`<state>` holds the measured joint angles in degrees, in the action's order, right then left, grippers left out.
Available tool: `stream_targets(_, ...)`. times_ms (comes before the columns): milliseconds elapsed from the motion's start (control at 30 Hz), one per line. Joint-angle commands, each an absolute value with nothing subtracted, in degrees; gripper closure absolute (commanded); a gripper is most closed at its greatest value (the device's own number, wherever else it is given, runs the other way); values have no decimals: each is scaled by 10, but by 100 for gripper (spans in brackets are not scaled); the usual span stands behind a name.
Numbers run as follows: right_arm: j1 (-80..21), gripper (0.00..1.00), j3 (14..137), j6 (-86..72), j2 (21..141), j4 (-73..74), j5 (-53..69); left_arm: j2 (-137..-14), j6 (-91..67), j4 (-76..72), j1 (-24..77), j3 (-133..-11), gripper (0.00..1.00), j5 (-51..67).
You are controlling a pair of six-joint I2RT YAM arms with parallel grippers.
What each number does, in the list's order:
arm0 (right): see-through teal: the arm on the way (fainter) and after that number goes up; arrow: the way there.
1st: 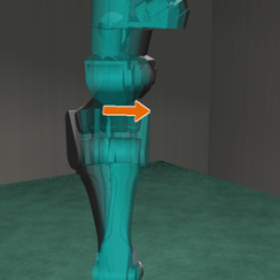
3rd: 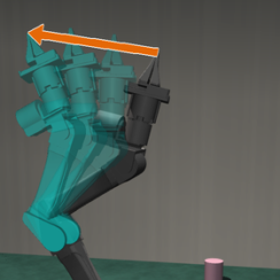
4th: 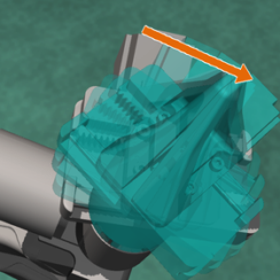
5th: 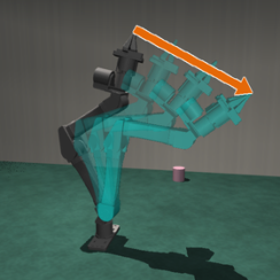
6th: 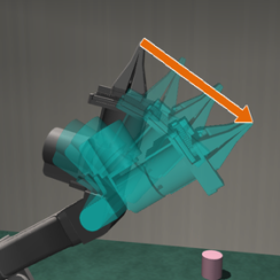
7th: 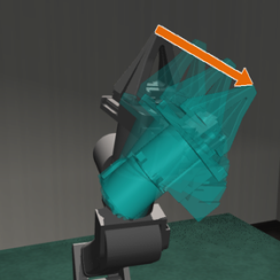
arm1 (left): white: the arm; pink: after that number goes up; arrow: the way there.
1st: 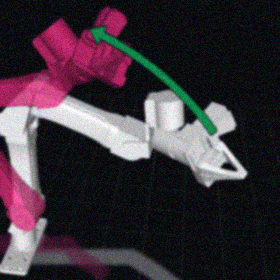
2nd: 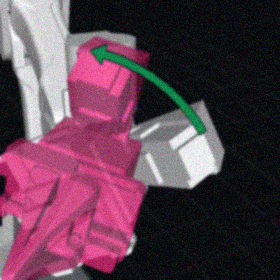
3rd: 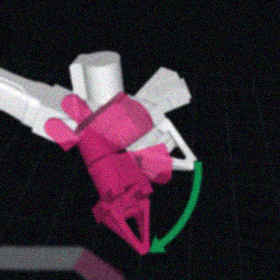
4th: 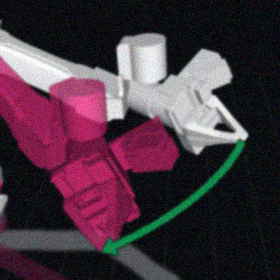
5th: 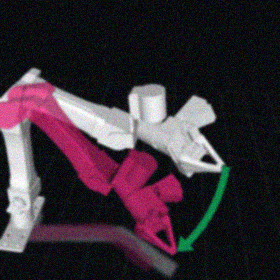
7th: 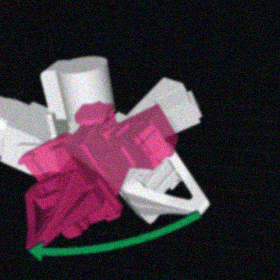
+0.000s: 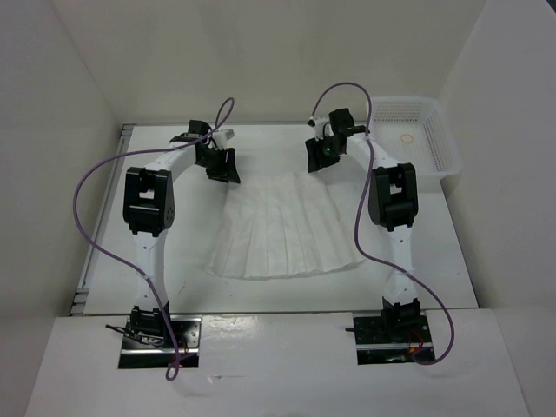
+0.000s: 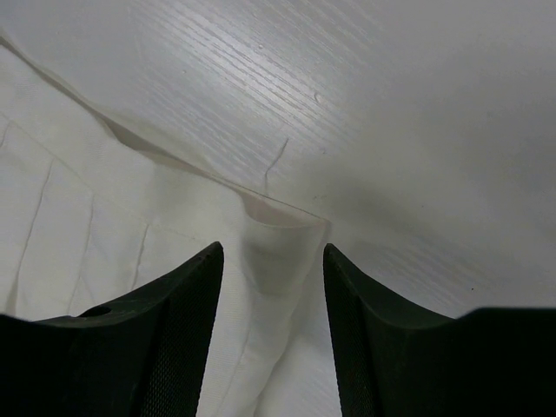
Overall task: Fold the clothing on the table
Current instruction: Flatten the skirt out
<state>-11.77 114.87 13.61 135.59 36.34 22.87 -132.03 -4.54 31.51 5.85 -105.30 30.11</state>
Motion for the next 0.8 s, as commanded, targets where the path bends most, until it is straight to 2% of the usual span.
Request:
stream_targets(0, -127, 45, 1177, 144, 1365, 374, 227, -1324, -39, 322, 62, -1058, 45, 314)
stream_targets(167, -127, 52, 1177, 149, 1370, 380, 221, -1324, -33, 322, 62, -1058, 47, 314)
stream_targets(767, -142, 57, 1177, 166, 1370, 409, 157, -1324, -39, 327, 67, -1060, 50, 285)
